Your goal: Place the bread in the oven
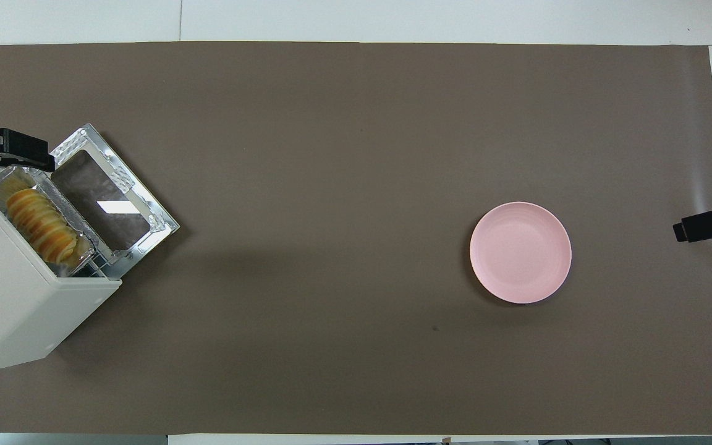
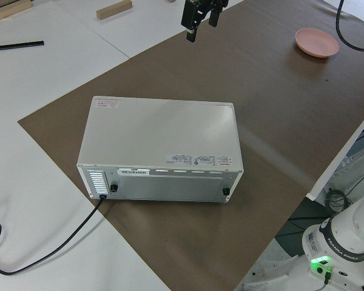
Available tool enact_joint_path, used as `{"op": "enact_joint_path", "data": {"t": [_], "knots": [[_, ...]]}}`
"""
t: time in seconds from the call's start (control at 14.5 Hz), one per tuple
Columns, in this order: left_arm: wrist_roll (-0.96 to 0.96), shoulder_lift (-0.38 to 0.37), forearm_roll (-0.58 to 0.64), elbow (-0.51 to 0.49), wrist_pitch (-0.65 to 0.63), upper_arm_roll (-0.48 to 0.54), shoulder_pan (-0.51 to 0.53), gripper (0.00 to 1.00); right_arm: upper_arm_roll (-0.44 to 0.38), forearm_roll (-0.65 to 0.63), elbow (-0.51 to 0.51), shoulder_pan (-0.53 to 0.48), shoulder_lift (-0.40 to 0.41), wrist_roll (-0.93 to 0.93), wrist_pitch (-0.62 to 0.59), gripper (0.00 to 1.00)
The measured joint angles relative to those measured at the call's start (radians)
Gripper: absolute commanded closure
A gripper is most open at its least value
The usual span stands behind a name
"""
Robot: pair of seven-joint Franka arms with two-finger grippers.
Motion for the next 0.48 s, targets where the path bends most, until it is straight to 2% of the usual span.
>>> {"op": "enact_joint_path", "data": {"t": [0.21, 0.48], "knots": [[0.0, -0.029, 0.001, -0.009, -0.034, -0.185, 0.165, 0.0, 0.0, 0.0, 0.0, 0.0, 0.0, 0.0, 0.0, 0.0], [0.0, -0.091, 0.001, -0.08, -0.044, -0.216, 0.197, 0.0, 0.0, 0.0, 0.0, 0.0, 0.0, 0.0, 0.0, 0.0]]}}
